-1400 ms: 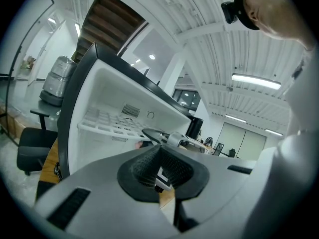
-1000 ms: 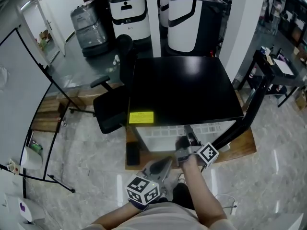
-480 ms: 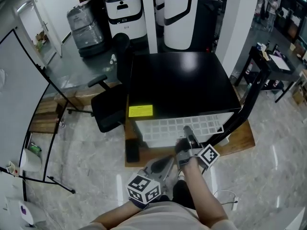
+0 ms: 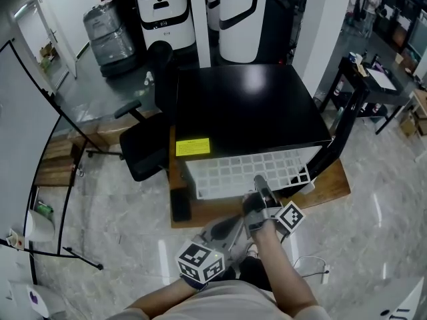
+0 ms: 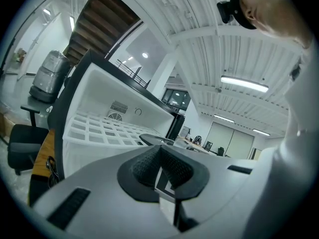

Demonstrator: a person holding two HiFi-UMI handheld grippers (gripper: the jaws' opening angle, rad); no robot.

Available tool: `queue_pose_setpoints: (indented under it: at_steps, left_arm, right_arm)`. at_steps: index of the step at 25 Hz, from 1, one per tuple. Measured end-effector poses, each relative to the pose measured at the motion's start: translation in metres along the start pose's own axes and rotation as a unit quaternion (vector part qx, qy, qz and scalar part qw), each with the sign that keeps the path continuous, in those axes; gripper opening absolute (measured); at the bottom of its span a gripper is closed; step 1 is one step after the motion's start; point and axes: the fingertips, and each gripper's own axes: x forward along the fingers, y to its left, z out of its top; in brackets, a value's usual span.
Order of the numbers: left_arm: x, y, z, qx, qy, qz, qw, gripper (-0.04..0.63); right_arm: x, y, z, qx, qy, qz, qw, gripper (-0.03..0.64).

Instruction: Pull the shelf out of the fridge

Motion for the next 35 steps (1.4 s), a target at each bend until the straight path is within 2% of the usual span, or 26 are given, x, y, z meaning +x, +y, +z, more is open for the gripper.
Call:
queue_pose_setpoints:
  at_steps: [7, 14, 24, 35]
  left_arm:
    - [0.001, -0.014, -0.007, 0.002, 0.001, -0.004, 1.0, 0.006]
    - [-0.004, -0.032, -0.005, 0.007, -0.025, 0.013, 0.9996, 0.006]
    - [-0.021, -0.063, -0.011, 0.013, -0.062, 0.062, 0.996, 0.006]
    - [-0.027, -0.124, -0.028, 0.014, -0.08, 0.072, 0.9941, 0.006]
  right_arm:
    - [-0.015, 0.001, -0.002, 0.004, 0.002, -0.002, 1.0, 0.048]
    - [-0.028, 0.005, -0.002, 0.012, 0.006, -0.003, 1.0, 0.048]
    - [-0.059, 0.01, -0.008, 0.031, 0.018, -0.011, 0.999, 0.048]
    - [-0.133, 0.02, -0.015, 0.046, 0.067, -0.005, 0.997, 0.046]
